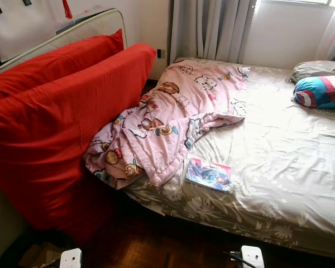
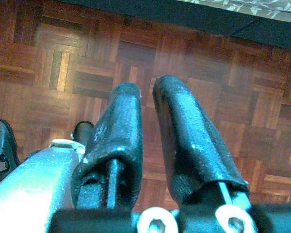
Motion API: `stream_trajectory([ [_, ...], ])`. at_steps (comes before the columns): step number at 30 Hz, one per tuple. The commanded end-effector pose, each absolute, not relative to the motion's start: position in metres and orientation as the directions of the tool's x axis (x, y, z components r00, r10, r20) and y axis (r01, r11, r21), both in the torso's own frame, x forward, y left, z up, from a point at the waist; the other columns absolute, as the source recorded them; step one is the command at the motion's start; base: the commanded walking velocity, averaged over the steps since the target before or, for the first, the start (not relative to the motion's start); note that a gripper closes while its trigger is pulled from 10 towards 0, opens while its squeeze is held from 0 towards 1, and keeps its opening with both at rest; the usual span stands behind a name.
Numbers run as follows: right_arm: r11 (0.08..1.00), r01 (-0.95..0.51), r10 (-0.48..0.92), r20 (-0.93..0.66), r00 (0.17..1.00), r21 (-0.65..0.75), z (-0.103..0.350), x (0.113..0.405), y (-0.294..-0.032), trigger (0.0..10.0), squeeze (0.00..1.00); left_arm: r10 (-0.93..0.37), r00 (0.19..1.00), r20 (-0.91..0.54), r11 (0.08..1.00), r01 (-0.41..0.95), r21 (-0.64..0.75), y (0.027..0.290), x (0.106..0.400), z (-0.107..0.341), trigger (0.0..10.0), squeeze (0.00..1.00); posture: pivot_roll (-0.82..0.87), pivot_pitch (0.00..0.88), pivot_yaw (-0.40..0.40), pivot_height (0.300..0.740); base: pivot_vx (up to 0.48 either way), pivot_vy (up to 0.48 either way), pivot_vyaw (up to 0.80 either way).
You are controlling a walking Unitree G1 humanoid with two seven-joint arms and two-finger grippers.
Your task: Clean up the room
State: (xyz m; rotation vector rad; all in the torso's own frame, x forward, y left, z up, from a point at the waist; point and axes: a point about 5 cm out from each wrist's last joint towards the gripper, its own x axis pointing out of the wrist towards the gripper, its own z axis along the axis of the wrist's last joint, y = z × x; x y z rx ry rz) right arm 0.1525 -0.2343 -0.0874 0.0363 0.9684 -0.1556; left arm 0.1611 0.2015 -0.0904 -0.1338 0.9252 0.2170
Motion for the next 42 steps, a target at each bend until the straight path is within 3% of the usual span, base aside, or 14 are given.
stream_trajectory([
  [1,0.903,0.400,-0.138,-0.776,0.616,0.156,-0.0777,0.1821,-0.2241,10.0,0.00,0.066,0.708,-0.703,0.997,-0.077,0.016,0.1946,0.2496,-0.0441,10.0,0.00,-0.11,0.000,0.050,0.740,0.000,0.000,0.00],
  [14,0.901,0.399,-0.133,-0.769,0.625,0.169,-0.0784,0.1800,-0.2235,10.0,0.00,0.070,0.737,-0.673,0.997,-0.077,0.019,0.1950,0.2495,-0.0430,10.0,0.00,-0.11,0.000,0.053,0.740,0.000,0.000,0.00],
  [42,0.930,0.343,-0.138,-0.738,0.661,0.133,-0.0718,0.1872,-0.2322,10.0,0.00,0.084,0.705,-0.704,0.992,-0.124,-0.007,0.1885,0.2505,-0.0446,10.0,0.00,-0.12,0.000,0.004,0.740,0.000,0.000,0.00],
])
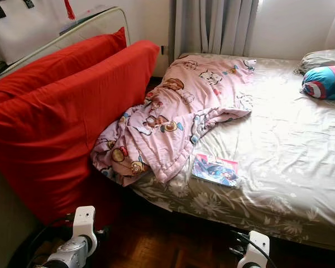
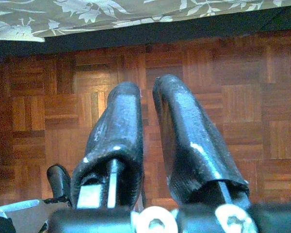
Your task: Clean up the room
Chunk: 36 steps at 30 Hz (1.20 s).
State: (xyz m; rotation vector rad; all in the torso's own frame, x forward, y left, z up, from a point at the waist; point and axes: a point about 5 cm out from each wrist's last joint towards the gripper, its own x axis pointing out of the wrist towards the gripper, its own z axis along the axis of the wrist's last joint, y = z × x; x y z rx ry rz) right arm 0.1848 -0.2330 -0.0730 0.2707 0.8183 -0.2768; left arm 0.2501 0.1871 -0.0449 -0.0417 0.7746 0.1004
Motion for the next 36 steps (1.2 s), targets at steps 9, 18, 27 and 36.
stream_trajectory([
  [9,0.929,0.341,-0.126,-0.746,0.654,0.142,-0.0732,0.1869,-0.2284,10.0,0.00,0.058,0.725,-0.687,0.995,-0.100,-0.021,0.1904,0.2524,-0.0424,10.0,0.00,-0.12,0.000,0.023,0.740,0.000,0.000,0.00],
  [18,0.926,0.351,-0.134,-0.749,0.649,0.138,-0.0735,0.1864,-0.2286,10.0,0.00,0.056,0.713,-0.699,0.995,-0.095,-0.017,0.1906,0.2515,-0.0434,10.0,0.00,-0.12,0.000,0.022,0.740,0.000,0.000,0.00],
  [27,0.925,0.357,-0.142,-0.747,0.649,0.134,-0.0738,0.1855,-0.2291,10.0,0.00,0.054,0.716,-0.696,0.995,-0.096,-0.021,0.1904,0.2509,-0.0437,10.0,0.00,-0.12,0.000,0.022,0.740,0.057,0.000,0.00],
  [36,0.923,0.364,-0.150,-0.752,0.641,0.127,-0.0748,0.1838,-0.2291,10.0,0.00,0.049,0.716,-0.696,0.996,-0.088,-0.021,0.1905,0.2500,-0.0442,10.0,0.00,-0.12,0.000,0.027,0.740,0.268,0.000,-0.37],
])
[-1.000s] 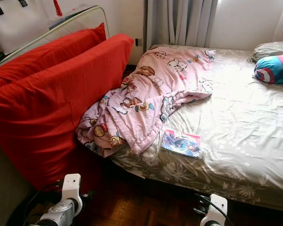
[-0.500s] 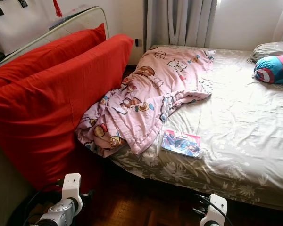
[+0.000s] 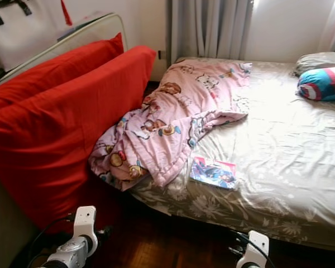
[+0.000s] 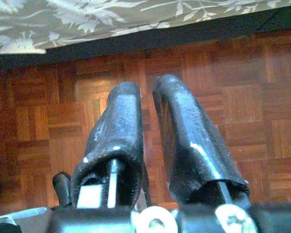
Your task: Clean up the room
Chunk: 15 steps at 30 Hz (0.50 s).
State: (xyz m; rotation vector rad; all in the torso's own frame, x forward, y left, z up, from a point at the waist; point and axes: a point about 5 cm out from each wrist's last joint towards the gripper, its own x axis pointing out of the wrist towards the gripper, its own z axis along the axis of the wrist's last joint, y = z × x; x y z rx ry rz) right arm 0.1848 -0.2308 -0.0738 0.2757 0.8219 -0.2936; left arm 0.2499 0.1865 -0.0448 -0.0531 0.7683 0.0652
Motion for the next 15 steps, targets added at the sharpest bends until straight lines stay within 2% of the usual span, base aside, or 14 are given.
stream_trajectory([
  [1,0.925,0.360,-0.149,-0.753,0.641,0.124,-0.0748,0.1837,-0.2291,10.0,0.00,0.049,0.716,-0.696,0.996,-0.088,-0.021,0.1904,0.2499,-0.0443,10.0,0.00,-0.12,0.000,0.027,0.740,0.266,0.000,0.00],
  [15,0.923,0.364,-0.155,-0.746,0.648,0.124,-0.0744,0.1838,-0.2295,10.0,0.00,0.047,0.715,-0.697,0.996,-0.087,-0.022,0.1903,0.2494,-0.0447,10.0,0.00,-0.12,0.000,0.026,0.740,0.265,0.000,0.00],
])
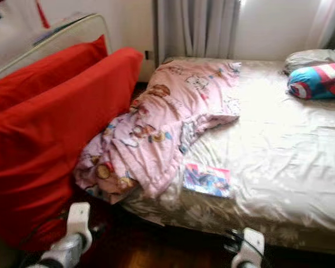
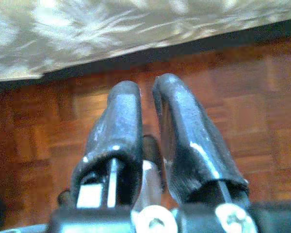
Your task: Clean up the room
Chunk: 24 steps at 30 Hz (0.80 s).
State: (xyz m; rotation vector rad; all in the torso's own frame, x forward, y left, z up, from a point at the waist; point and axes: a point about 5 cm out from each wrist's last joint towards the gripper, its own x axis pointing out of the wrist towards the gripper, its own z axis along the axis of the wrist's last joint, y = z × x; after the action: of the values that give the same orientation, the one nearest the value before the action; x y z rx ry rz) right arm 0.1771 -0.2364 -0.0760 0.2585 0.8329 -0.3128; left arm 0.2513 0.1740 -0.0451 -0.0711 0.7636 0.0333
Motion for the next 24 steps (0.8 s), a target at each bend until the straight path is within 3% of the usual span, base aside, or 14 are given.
stream_trajectory([
  [1,0.923,0.365,-0.156,-0.746,0.648,0.124,-0.0744,0.1838,-0.2295,10.0,0.00,0.047,0.715,-0.697,0.996,-0.087,-0.022,0.1903,0.2495,-0.0446,10.0,0.00,-0.12,0.000,0.026,0.740,0.262,0.000,0.00],
  [17,0.926,0.357,-0.156,-0.735,0.660,0.124,-0.0733,0.1853,-0.2290,10.0,0.00,0.046,0.716,-0.696,0.996,-0.083,-0.020,0.1909,0.2499,-0.0442,10.0,0.00,-0.12,0.000,0.026,0.740,0.264,0.000,0.00],
  [24,0.938,0.319,-0.137,-0.697,0.704,0.138,-0.0704,0.1876,-0.2288,10.0,0.00,0.072,0.744,-0.664,0.987,-0.149,-0.060,0.1912,0.2491,-0.0437,10.0,0.00,-0.10,0.000,0.023,0.740,0.000,0.000,0.00],
])
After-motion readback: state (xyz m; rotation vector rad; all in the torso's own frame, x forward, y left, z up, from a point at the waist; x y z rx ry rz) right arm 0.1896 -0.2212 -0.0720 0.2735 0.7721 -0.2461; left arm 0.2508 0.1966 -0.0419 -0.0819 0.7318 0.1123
